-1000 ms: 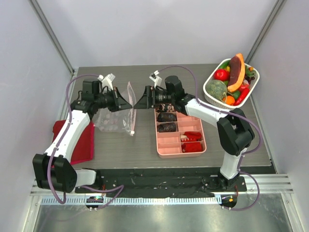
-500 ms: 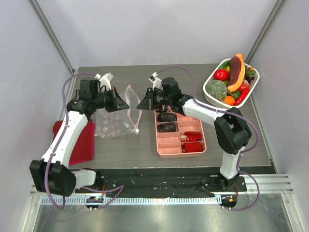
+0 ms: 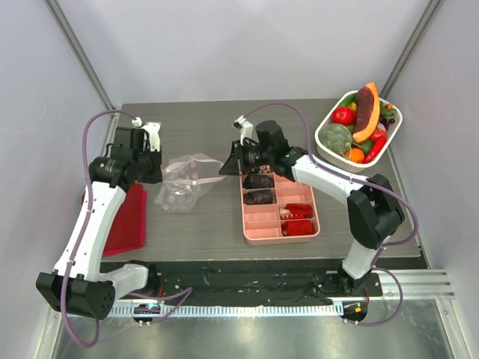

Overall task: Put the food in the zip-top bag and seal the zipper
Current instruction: Open the zipper of the food storage bag at the center of the board.

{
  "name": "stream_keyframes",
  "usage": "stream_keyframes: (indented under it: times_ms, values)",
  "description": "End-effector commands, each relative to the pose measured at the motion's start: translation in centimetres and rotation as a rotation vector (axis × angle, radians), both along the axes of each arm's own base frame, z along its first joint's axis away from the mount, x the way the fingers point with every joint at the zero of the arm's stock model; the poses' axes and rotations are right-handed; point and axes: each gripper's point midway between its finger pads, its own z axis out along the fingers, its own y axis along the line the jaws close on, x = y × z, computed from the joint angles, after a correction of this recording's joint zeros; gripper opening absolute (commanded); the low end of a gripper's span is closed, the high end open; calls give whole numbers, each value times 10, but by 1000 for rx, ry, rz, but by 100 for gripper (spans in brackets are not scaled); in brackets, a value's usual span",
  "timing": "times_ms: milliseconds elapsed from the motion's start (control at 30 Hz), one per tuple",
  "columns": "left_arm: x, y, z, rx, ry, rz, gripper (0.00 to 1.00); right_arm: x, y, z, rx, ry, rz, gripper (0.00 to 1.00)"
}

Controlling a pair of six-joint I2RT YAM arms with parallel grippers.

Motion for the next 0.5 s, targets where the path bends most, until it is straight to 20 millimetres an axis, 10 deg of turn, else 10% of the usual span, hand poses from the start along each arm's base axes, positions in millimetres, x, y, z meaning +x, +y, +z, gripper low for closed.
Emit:
stream_keyframes:
  times_ms: [0,300,467]
  values:
    - [-17,-26,13,-118,11,-128,0,-7,-3,13,3,-68,63,2]
    - [9,-64,3,-341,143,-65,0,-4,-9,39,10,-131,103,65]
    - [21,-73,-1,-397,180,-28,0,28,-44,58,24,-147,-6,71]
